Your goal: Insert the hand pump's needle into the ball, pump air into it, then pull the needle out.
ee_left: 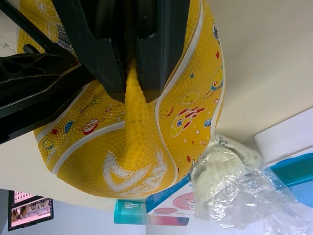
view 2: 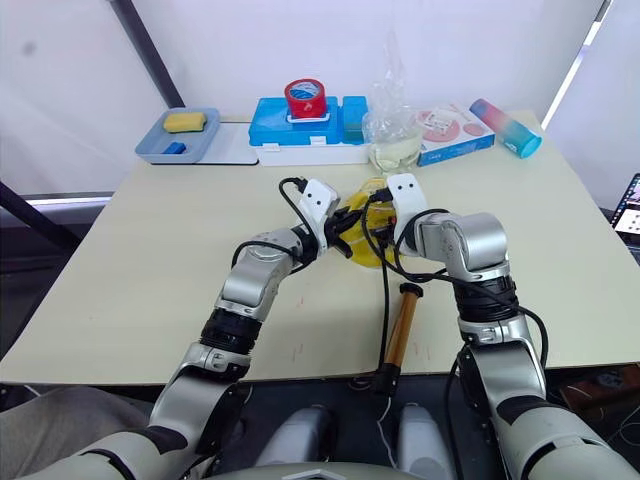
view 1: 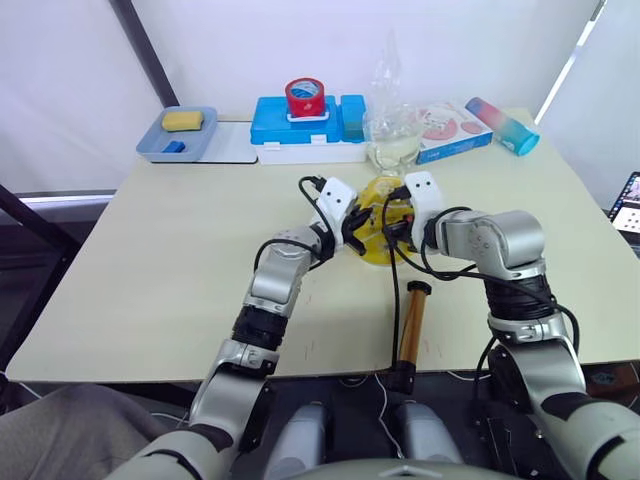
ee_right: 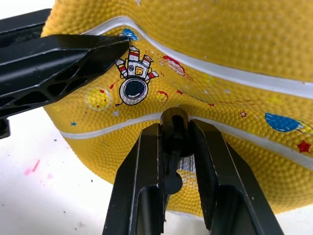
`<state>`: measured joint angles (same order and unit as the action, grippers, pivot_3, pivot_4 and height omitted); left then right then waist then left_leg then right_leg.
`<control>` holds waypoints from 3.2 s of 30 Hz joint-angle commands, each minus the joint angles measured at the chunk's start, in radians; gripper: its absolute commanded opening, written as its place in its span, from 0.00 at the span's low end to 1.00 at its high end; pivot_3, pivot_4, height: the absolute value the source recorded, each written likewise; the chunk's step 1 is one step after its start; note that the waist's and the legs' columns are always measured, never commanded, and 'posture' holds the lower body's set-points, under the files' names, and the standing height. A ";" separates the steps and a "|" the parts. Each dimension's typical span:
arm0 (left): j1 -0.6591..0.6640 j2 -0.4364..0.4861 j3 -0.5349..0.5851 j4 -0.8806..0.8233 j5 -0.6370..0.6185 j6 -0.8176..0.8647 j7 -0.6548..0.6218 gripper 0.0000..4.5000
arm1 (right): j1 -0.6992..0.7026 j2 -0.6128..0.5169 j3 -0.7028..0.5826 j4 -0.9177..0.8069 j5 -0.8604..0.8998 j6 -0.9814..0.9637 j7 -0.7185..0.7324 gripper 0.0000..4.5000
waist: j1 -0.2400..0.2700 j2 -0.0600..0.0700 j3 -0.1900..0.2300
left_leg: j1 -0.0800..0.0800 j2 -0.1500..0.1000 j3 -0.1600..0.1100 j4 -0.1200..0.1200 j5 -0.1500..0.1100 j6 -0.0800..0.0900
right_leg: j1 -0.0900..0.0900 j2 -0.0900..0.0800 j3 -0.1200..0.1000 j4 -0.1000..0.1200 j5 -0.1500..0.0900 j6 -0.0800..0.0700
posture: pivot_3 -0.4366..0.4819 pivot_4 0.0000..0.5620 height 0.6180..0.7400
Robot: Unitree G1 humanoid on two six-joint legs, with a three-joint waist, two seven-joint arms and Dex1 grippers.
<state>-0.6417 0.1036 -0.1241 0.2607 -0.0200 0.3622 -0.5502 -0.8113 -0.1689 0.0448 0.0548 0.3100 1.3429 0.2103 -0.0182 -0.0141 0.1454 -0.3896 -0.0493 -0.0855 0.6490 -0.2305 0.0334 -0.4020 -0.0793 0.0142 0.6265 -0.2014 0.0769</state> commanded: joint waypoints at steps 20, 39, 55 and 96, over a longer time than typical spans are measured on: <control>0.026 -0.034 -0.069 -0.010 -0.012 0.003 -0.067 0.00 | 0.124 0.009 0.065 0.144 -0.082 -0.182 -0.005 0.07 | -0.022 -0.007 -0.022 | 0.010 0.001 -0.002 -0.007 -0.003 -0.005 | 0.008 0.000 -0.001 -0.002 -0.003 -0.003 | 0.48 0.27 1.00; -0.008 -0.030 -0.066 0.065 -0.006 -0.053 -0.084 0.00 | 0.215 -0.168 0.074 -0.270 -0.014 -0.161 0.115 0.36 | 0.034 0.006 -0.002 | -0.010 -0.008 -0.005 -0.009 0.000 0.000 | -0.006 -0.008 -0.003 -0.004 -0.005 0.003 | 0.48 0.27 1.00; -0.026 -0.021 -0.070 0.092 -0.005 -0.075 -0.086 0.00 | 0.486 -0.423 -0.008 -0.393 0.015 -0.587 0.362 0.99 | 0.045 0.002 0.008 | -0.013 -0.011 -0.009 -0.007 0.000 0.000 | -0.006 -0.010 -0.006 -0.006 -0.007 0.006 | 0.48 0.27 1.00; -0.123 -0.015 -0.045 0.181 -0.072 -0.133 -0.230 0.58 | 0.790 -0.653 -0.496 0.233 0.360 -1.416 1.404 1.00 | 0.058 0.001 0.021 | -0.012 -0.010 -0.008 -0.002 0.000 0.000 | -0.002 -0.010 -0.008 -0.005 -0.007 0.007 | 0.48 0.27 1.00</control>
<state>-0.7761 0.0938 -0.1585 0.4749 -0.0794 0.2143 -0.7675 -0.0215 -0.8120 -0.4239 0.2870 0.6482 -0.0513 1.6080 0.0393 -0.0127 0.1660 -0.4020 -0.0593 -0.0938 0.6473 -0.2309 0.0334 -0.4043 -0.0895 0.0066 0.6217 -0.2081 0.0833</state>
